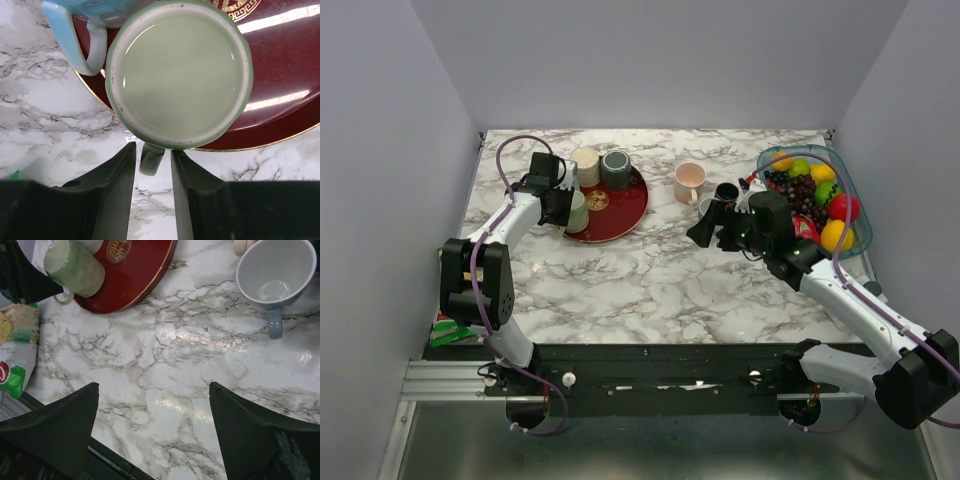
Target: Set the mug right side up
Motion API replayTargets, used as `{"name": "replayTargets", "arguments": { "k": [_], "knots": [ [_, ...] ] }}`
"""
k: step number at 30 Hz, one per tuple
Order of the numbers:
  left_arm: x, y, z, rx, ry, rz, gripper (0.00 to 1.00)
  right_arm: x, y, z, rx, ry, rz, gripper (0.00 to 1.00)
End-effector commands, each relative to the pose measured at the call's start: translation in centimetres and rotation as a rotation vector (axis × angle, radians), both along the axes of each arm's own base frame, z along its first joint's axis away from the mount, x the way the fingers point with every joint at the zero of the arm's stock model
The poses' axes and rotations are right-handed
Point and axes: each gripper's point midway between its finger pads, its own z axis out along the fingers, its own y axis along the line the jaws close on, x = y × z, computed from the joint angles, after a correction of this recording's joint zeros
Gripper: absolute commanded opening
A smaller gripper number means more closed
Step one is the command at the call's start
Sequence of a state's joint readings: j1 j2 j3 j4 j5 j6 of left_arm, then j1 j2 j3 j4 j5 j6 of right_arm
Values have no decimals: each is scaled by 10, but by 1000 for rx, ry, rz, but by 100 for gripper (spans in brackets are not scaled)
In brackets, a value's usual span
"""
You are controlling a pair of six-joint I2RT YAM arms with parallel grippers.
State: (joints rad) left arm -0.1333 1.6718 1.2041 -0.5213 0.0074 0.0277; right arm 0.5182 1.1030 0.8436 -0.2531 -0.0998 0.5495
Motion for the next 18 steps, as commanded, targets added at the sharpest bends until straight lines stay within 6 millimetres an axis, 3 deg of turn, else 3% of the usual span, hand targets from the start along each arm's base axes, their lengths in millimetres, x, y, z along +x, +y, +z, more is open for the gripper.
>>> {"name": "replayTargets", "arguments": {
  "k": [1, 3, 6, 7, 13, 18],
  "knots": [
    [14, -4, 13, -8, -50, 16, 40, -4, 3, 1, 21, -7, 18, 96],
    [14, -4, 12, -11, -44, 15, 35, -4, 3, 2, 24, -8, 19, 96],
    [16, -6, 11, -13, -41, 14, 13, -5, 4, 2, 24, -9, 22, 95],
    [16, -6, 10, -12, -40, 14, 1, -5, 3, 2, 25, -10, 22, 95],
    [18, -10, 23, -34, -64, 31, 0, -8, 4, 1, 28, -5, 31, 95],
    [13, -35, 54, -133, -117, 19, 0, -12, 4, 10, 48, -28, 39, 100]
  ]
}}
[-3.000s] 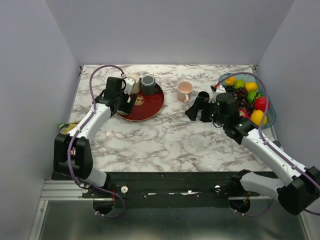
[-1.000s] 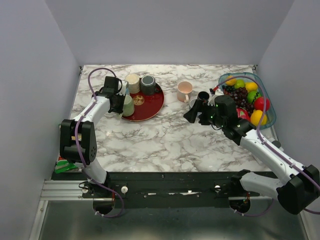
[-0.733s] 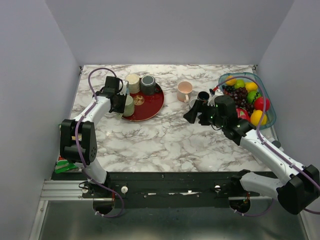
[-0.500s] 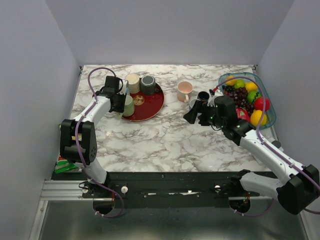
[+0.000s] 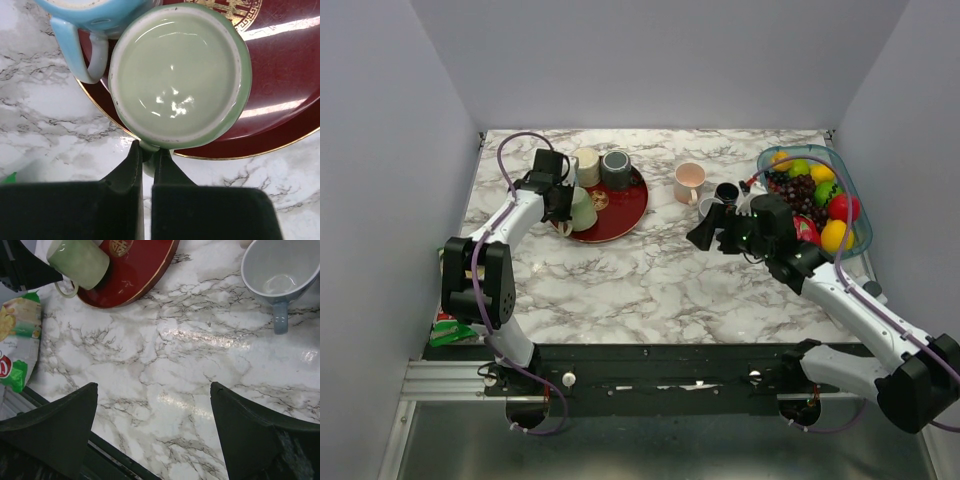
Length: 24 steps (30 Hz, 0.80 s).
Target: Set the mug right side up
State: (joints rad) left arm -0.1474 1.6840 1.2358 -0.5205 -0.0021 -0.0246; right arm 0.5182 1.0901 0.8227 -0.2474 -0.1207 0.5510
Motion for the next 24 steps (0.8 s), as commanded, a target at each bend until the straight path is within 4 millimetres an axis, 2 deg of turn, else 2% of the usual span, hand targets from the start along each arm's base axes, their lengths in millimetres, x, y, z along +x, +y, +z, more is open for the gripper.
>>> {"name": "replayTargets", "arguments": {
  "k": [1, 4, 5, 7, 8, 10, 11, 12, 13, 14, 15, 16, 17, 19, 20, 22, 23, 24],
  "knots": [
    [4, -35, 53, -111, -113, -15, 0, -7, 3, 16, 43, -43, 25, 100],
    [1, -50, 79, -205, -156, 33, 0, -13, 5, 27, 69, -63, 48, 100],
    [-2, -58, 86, -253, -163, 29, 0, -17, 6, 32, 89, -70, 62, 100],
    [-3, -74, 116, -395, -222, 54, 0, -21, 11, 41, 121, -92, 91, 100],
    [-11, -88, 121, -479, -211, 21, 0, -25, 15, 45, 150, -90, 116, 100],
    [-15, -107, 157, -648, -279, 27, 0, -30, 20, 53, 194, -111, 147, 100],
    [-24, -117, 159, -720, -263, 18, 0, -34, 25, 57, 228, -100, 167, 100],
    [-33, -127, 178, -788, -291, -3, 0, -37, 26, 54, 244, -89, 176, 100],
    [-34, -136, 199, -893, -319, 11, 0, -36, 31, 63, 284, -125, 193, 100],
    [-40, -141, 201, -943, -316, 15, 0, -41, 36, 67, 329, -114, 215, 100],
    [-51, -151, 217, -999, -333, -7, 0, -42, 38, 71, 358, -124, 225, 100],
    [-53, -156, 234, -1064, -370, -21, 0, -44, 42, 79, 400, -165, 243, 100],
    [-60, -162, 237, -1130, -343, 8, 0, -48, 45, 85, 444, -167, 261, 100],
    [-75, -174, 263, -1236, -370, -29, 0, -56, 52, 105, 516, -247, 302, 100],
    [-80, -179, 264, -1299, -332, 0, 0, -58, 54, 113, 542, -264, 307, 100],
    [-96, -189, 286, -1391, -365, -33, 0, -65, 62, 133, 581, -325, 339, 100],
    [-101, -191, 284, -1420, -351, -25, 0, -64, 64, 139, 591, -348, 339, 100],
    [-108, -192, 293, -1460, -351, -21, 0, -65, 67, 145, 603, -366, 340, 100]
  ]
}}
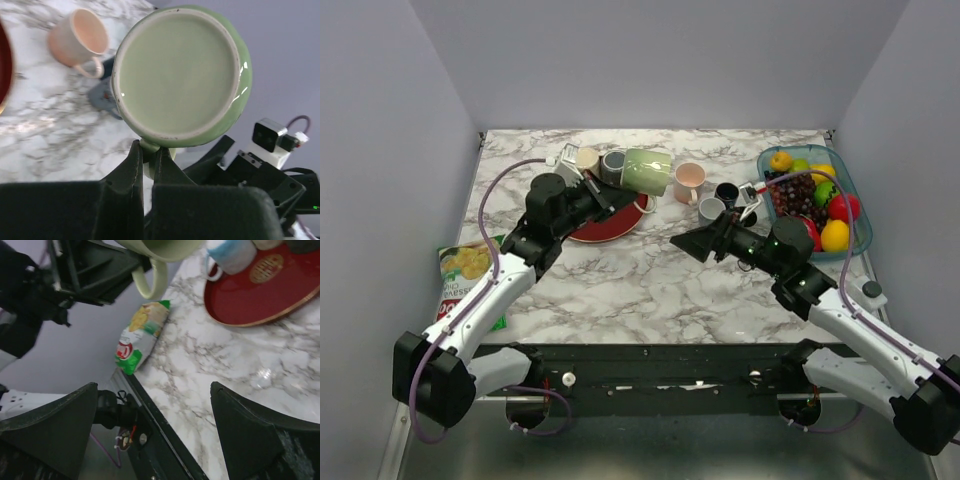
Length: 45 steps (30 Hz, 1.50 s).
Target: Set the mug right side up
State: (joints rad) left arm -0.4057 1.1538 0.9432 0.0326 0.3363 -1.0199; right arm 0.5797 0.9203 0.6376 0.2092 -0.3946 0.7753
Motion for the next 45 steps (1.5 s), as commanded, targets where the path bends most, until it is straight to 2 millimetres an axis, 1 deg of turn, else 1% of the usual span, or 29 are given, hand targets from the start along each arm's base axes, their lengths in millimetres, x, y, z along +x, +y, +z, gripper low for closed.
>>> {"name": "replayTargets", "arguments": {
  "k": [1, 2, 4, 5, 6, 7, 8, 9, 10, 12, 14, 15, 18, 21, 22, 24, 25, 26, 30, 31, 33, 34, 35, 37, 38, 39, 42, 43, 45],
  "knots": [
    [-29, -14, 96, -359, -151, -25, 0, -17, 18, 78, 208, -215, 64, 100],
    [-35, -18, 96, -373, -141, -28, 0, -14, 20, 80, 223, -214, 52, 100],
    [-46, -15, 111, -401, -179, -25, 0, -12, 24, 89, 258, -234, 46, 100],
    [-47, -13, 119, -409, -192, -2, 0, -9, 25, 92, 260, -235, 35, 100],
    [-54, -12, 126, -412, -206, -4, 0, -3, 28, 94, 258, -228, 29, 99],
    [-56, -12, 128, -398, -217, 2, 0, -2, 31, 97, 264, -231, 29, 99],
    [-58, -10, 135, -401, -229, 16, 0, -1, 33, 100, 277, -234, 26, 99],
    [-63, -11, 138, -399, -231, 10, 0, 1, 36, 99, 281, -230, 26, 99],
    [-65, -10, 140, -399, -237, 7, 0, 0, 38, 109, 300, -247, 28, 99],
    [-69, -11, 143, -401, -240, -1, 0, 1, 41, 113, 313, -249, 25, 97],
    [-73, -14, 146, -402, -246, -18, 0, -2, 43, 123, 339, -280, 30, 94],
    [-73, -16, 144, -399, -235, -25, 0, -2, 43, 127, 351, -291, 27, 93],
    [-75, -21, 145, -406, -225, -42, 0, -4, 43, 140, 372, -324, 28, 92],
    [-79, -27, 150, -414, -238, -55, 0, -6, 43, 154, 379, -359, 32, 91],
    [-79, -27, 152, -416, -245, -52, 0, -5, 43, 154, 370, -355, 29, 91],
    [-82, -31, 154, -420, -249, -67, 0, -1, 40, 157, 374, -337, -1, 86],
    [-83, -33, 156, -420, -254, -75, 0, 0, 39, 155, 373, -325, -8, 85],
    [-86, -34, 161, -424, -261, -89, 0, 0, 38, 156, 380, -316, -14, 82],
    [-88, -42, 162, -420, -267, -116, 0, 3, 36, 155, 377, -295, -34, 76],
    [-89, -42, 163, -420, -271, -116, 0, 5, 37, 154, 372, -289, -37, 73],
    [-89, -43, 162, -417, -268, -119, 0, 6, 38, 154, 371, -282, -38, 62],
    [-90, -44, 163, -421, -272, -122, 0, 9, 39, 151, 363, -271, -45, 56],
    [-90, -44, 161, -419, -272, -124, 0, 9, 39, 151, 362, -265, -48, 42],
    [-91, -44, 161, -417, -274, -125, 0, 14, 39, 147, 355, -249, -68, 24],
    [-90, -44, 159, -414, -273, -125, 0, 13, 37, 147, 355, -250, -74, 4],
    [-91, -44, 160, -412, -277, -124, 0, 14, 37, 146, 351, -247, -78, 1],
    [-91, -44, 159, -399, -288, -125, 0, 16, 34, 144, 332, -250, -101, 1],
    [-91, -44, 159, -388, -299, -128, 5, 17, 32, 141, 317, -242, -113, 0],
    [-94, -44, 161, -374, -325, -139, 27, 20, 26, 140, 297, -252, -150, 1]
  ]
}}
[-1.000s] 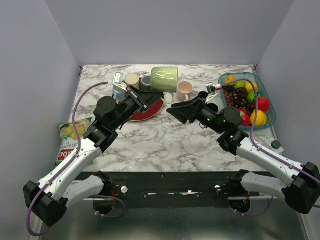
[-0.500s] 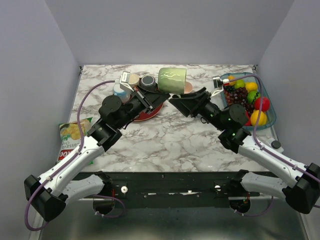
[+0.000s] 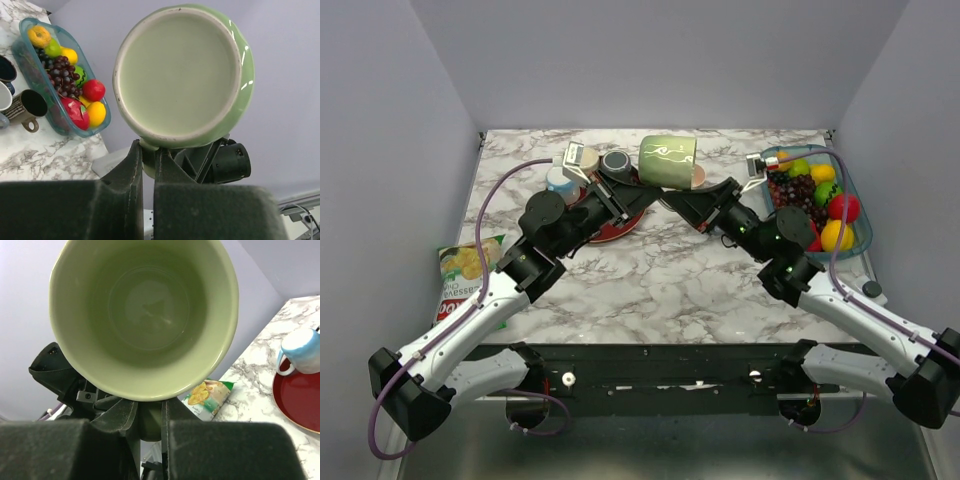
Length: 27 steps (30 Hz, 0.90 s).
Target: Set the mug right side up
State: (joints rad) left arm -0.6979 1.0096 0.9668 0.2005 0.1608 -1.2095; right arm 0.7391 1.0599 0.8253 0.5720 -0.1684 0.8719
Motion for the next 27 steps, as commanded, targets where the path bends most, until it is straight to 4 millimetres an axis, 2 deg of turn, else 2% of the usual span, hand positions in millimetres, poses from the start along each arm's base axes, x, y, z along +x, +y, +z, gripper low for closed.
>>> {"name": "replayTargets", "arguments": {
  "k": [1, 3, 5, 6, 7, 8, 9, 11, 15, 17, 19, 23, 25, 27],
  "knots": [
    [-14, 7, 49, -54, -188, -3, 51, 10, -16, 1, -48, 8, -117, 1],
    [-17, 8, 47, -25, -217, -5, 66, 14, -25, -1, -75, 6, -175, 1],
    [-19, 7, 35, 58, -260, -11, 78, 18, -33, -14, -137, 36, -223, 1],
    [-18, 9, 29, 95, -270, -4, 81, 22, -40, -19, -166, 38, -269, 1],
    [-17, 9, 12, 161, -241, -3, 87, 21, -47, -29, -211, 61, -292, 1],
    [-16, 10, -3, 237, -273, 1, 89, 22, -51, -34, -237, 63, -312, 1],
    [-18, 16, -8, 269, -287, 14, 91, 26, -59, -40, -276, 62, -355, 1],
    [-16, 25, -44, 390, -254, 31, 94, 27, -70, -64, -367, 104, -398, 1],
    [-11, 57, -85, 566, -226, 144, 99, 36, -87, -105, -534, 167, -484, 1],
    [-7, 71, -102, 635, -186, 196, 99, 42, -85, -125, -606, 206, -489, 1],
    [-6, 80, -109, 675, -174, 225, 99, 48, -79, -131, -631, 220, -484, 1],
    [-3, 88, -111, 721, -162, 255, 99, 68, -62, -161, -720, 291, -477, 1],
    [-1, 91, -114, 754, -154, 266, 99, 92, -48, -196, -821, 366, -497, 1],
    [0, 94, -115, 769, -155, 273, 99, 101, -44, -205, -851, 392, -512, 1]
  ]
}}
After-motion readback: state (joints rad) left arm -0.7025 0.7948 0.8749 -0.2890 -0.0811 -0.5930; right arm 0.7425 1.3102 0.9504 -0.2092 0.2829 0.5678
